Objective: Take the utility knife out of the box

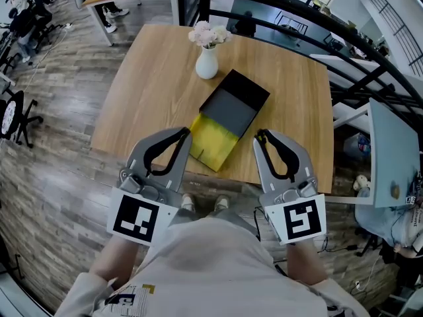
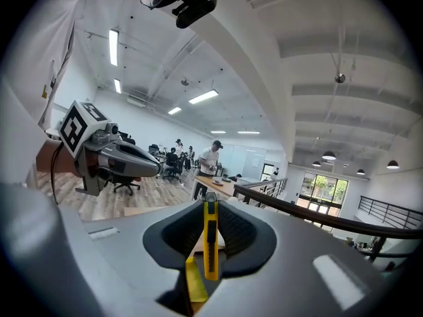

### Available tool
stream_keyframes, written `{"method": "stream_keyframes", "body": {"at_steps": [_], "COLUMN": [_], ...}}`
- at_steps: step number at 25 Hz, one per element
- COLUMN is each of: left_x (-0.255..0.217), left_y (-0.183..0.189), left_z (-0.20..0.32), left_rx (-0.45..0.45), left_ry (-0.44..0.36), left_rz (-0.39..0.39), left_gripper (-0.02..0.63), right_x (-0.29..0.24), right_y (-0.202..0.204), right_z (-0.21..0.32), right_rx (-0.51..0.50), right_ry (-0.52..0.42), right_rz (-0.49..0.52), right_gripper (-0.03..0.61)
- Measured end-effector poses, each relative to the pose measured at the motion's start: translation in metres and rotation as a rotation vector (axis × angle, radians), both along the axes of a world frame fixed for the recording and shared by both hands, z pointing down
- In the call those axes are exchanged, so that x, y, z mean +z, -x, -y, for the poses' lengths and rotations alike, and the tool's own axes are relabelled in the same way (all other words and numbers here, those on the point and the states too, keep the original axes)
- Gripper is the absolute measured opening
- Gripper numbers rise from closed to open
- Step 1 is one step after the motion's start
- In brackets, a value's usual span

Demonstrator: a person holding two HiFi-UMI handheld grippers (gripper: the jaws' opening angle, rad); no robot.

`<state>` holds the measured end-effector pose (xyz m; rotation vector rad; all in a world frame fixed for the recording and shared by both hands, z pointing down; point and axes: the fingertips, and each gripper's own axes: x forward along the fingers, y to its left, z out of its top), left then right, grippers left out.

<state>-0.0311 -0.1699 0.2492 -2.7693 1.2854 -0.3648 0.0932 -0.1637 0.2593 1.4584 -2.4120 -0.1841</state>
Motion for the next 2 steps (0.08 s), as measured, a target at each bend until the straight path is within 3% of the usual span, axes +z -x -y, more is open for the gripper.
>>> {"method": "stream_keyframes", "body": {"at_steps": [2], "left_x": [0.0003], "left_y": [-0.0007], "left_z": [-0.0009], "left_rx": [0.001], "left_ry": [-0.005], "left_rz": [0.007], "left_gripper": [0.002], "right_x": [0.0008], "right_y": [-0.0011], "right_z": [0.0004], "right_rx": [0.002], "right_ry": [0.003], "right_rz": [-0.002], "right_gripper": [0.066]}}
